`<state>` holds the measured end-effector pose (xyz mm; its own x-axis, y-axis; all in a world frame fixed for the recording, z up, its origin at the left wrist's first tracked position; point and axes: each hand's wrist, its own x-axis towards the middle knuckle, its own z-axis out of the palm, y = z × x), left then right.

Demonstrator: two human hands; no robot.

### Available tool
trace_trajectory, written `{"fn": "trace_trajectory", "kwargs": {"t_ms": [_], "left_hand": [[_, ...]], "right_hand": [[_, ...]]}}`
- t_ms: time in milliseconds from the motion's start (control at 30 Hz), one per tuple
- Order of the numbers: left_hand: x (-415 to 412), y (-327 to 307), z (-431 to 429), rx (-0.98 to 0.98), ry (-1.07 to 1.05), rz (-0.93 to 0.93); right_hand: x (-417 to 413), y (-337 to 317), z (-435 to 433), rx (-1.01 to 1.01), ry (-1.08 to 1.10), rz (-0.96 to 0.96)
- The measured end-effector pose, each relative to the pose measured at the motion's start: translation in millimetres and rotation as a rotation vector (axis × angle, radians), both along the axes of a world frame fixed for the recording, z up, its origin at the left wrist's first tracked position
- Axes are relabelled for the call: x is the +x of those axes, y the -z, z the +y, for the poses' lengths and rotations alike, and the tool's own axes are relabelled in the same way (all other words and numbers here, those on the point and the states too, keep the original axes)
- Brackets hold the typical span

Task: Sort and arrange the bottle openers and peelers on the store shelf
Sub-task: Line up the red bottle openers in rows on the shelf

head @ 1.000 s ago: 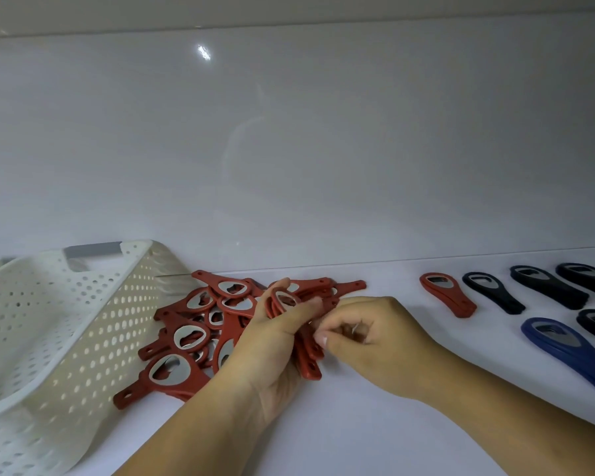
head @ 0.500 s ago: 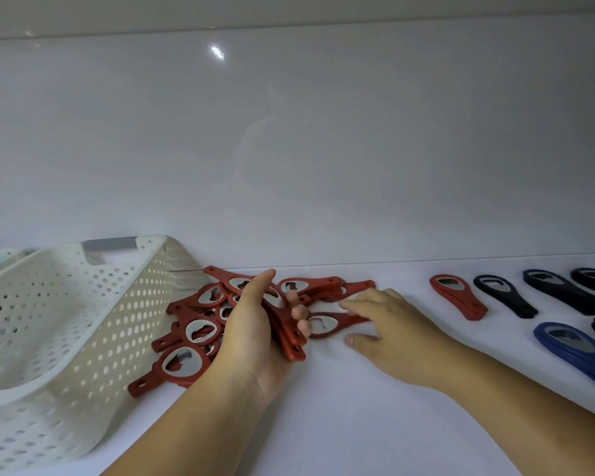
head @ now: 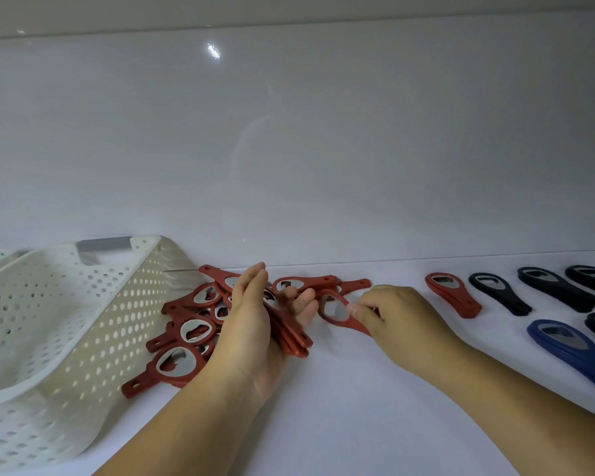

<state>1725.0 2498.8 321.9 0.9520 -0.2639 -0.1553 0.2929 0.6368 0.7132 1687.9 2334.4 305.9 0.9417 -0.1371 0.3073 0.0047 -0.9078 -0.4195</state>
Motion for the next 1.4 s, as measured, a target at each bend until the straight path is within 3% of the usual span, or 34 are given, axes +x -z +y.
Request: {"fn": "trace_trajectory", "kwargs": {"t_ms": [133,233,400,533,667,833,900,1133,1267,1400], "left_hand": [[-1.3,2.8,-4.0,0.119,-0.020,-0.089],[-6.0,7.5,-9.9,0.166,0.033,-0.169],[-10.8,8.5,-9.8,0.212,0.128,-0.276],[-11.7,7.3,-9.0,0.221,0.174,-0.259],[-9.0,8.9,-8.7,0.217,0.090,-0.279],[-10.1,8.3,-9.8,0.256,0.052,-0.377],[-14.7,7.2,-11.9,0.307,0.060,-0.464],[-20.0,10.1,-10.2,0.475,0.137,-0.812],[-10.2,16.0,-4.6,0.505,0.324,-0.860],[-7.6,17.8,-0.5,0.583,0.368,-0.903]], "right_hand": [[-1.9,-3.5,2.0,0.203,0.034,-0.291],[-6.7,-4.4,14.0,0.227,-0.123,-0.460],[-11.3,-1.3,23.6,0.237,-0.337,-0.335],[-14.1,-0.1,26.0,0.264,-0.418,-0.233],[-12.2,-4.7,16.1,0.353,-0.259,-0.238],[-18.3,-7.3,21.6,0.438,-0.338,0.197],[-19.8,-5.4,27.8,0.468,-0.348,0.267],[-19.1,-10.8,26.6,0.706,-0.447,0.252],[-13.0,-7.7,9.9,0.559,-0.382,0.175],[-11.4,-4.4,1.4,0.464,-0.334,0.249]]}}
